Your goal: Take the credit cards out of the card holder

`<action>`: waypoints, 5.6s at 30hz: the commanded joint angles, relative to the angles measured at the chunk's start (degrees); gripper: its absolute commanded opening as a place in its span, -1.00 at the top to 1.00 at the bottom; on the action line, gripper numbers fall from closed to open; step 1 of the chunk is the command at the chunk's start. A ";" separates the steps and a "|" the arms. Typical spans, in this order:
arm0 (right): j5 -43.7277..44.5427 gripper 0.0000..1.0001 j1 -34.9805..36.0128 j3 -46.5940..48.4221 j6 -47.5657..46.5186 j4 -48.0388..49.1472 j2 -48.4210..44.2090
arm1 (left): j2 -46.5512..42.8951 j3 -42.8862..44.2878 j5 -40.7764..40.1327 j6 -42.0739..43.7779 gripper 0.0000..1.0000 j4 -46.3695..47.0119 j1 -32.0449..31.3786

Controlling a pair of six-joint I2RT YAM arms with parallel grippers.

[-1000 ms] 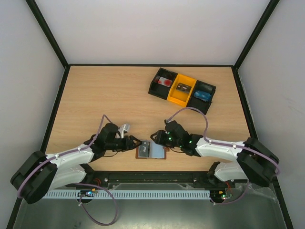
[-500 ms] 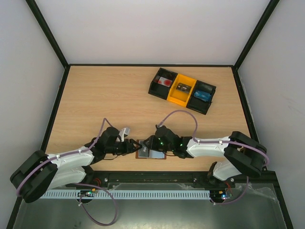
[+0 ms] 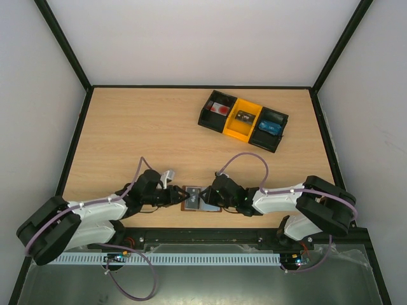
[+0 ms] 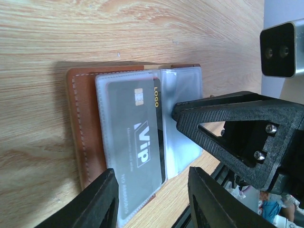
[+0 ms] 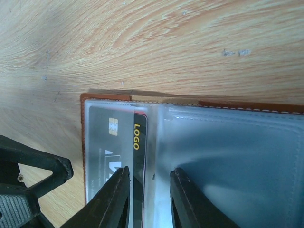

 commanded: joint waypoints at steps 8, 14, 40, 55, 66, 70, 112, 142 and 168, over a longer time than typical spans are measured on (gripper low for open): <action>3.45 0.50 0.25 -0.59 -0.54 -1.64 0.10 | 5.13 -0.28 0.18 0.84 0.36 4.32 -0.45; 3.26 0.50 0.28 -0.96 -0.04 -0.33 -0.17 | 6.22 -0.02 -0.13 2.29 0.61 4.65 -0.45; 0.19 0.55 0.23 -2.16 2.15 10.17 4.31 | -1.80 0.56 -4.88 4.11 0.80 -4.89 -0.45; -0.08 0.56 0.23 -3.45 3.31 12.59 5.44 | 4.18 -1.16 -0.30 4.08 0.92 5.63 -0.45; 0.04 0.56 0.24 -4.09 3.68 14.00 6.06 | 12.20 -1.92 -1.27 5.63 0.95 6.68 -0.54; -0.04 0.56 0.23 -3.90 3.77 14.45 6.44 | 13.14 -1.94 -2.00 6.24 0.95 5.80 -0.53; -2.82 0.96 0.22 -11.91 5.48 34.63 7.56 | 12.28 -1.98 -4.29 6.64 0.75 2.85 -0.63; -2.39 0.71 0.23 -10.50 6.76 32.10 9.72 | 12.46 -1.84 -4.00 6.61 0.95 3.05 -0.63; 0.38 0.96 0.23 -14.82 8.34 39.41 11.54 | 14.14 -1.78 -4.70 5.42 0.80 3.60 -0.72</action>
